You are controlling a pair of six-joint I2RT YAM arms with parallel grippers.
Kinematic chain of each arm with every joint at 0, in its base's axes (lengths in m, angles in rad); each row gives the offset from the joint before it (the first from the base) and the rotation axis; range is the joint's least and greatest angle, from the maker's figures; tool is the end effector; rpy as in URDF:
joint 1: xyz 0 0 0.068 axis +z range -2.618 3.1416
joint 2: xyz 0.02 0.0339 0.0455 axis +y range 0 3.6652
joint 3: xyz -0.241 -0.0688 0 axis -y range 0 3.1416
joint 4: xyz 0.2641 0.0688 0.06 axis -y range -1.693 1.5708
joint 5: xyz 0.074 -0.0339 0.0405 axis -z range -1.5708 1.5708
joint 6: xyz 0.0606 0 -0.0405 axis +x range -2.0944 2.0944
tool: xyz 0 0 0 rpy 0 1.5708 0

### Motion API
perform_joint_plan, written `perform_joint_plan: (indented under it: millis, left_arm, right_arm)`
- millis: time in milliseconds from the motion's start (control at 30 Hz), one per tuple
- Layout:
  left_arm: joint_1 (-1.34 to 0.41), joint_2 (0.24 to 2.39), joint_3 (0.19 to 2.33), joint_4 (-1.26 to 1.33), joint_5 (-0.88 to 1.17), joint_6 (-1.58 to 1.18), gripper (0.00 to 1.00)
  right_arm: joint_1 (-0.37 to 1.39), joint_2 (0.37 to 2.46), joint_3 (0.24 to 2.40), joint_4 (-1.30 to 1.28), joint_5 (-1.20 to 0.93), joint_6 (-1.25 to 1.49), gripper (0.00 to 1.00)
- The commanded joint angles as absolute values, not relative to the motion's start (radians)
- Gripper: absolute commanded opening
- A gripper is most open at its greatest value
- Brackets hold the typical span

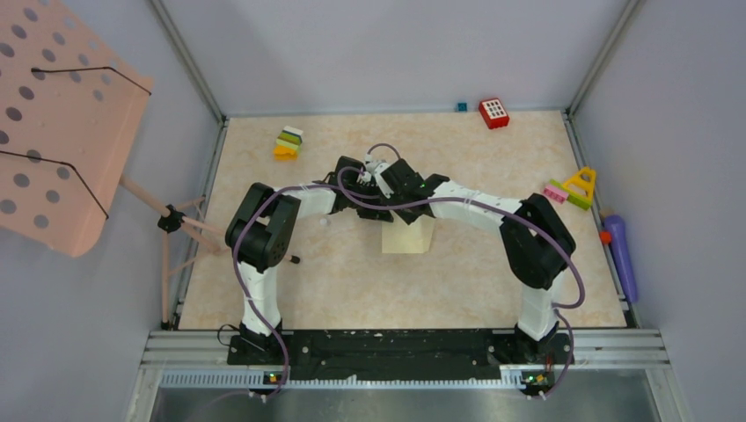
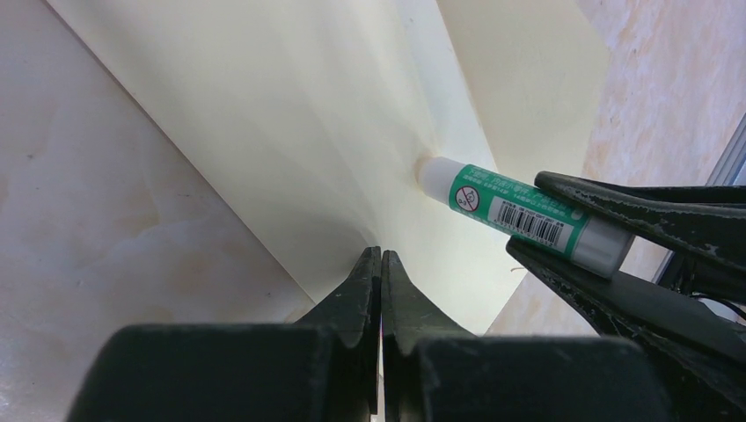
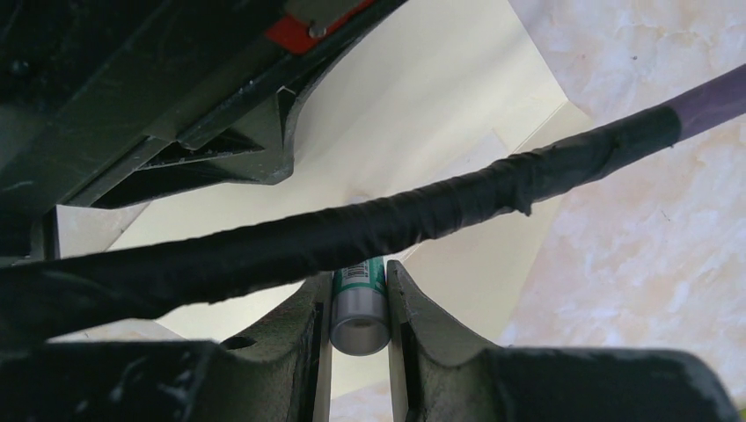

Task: Place the letter into the envelope and seal it
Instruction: Paint the envelope at the center of the board.

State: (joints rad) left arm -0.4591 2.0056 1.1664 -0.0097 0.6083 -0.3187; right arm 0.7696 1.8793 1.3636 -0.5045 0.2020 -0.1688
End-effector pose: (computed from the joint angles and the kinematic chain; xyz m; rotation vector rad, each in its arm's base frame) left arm 0.3651 -0.2191 0.0828 0.4685 2.4610 -1.0787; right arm 0.3117 0.2851 0.1514 -1.0914 2.3147 -0.0338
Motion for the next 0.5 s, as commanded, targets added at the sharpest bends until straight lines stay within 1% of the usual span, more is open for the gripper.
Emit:
perform_joint_plan:
  millis: [0, 467]
  left_arm:
    - [-0.483, 2.049, 1.158, -0.092, 0.525, -0.274, 0.00]
    - [-0.484, 2.050, 1.158, -0.095, 0.521, -0.272, 0.00]
  right_arm:
    - [0.763, 1.910, 1.407, -0.456, 0.234, -0.170, 0.00]
    - [0.732, 1.928, 1.412, -0.428, 0.283, -0.170, 0.00]
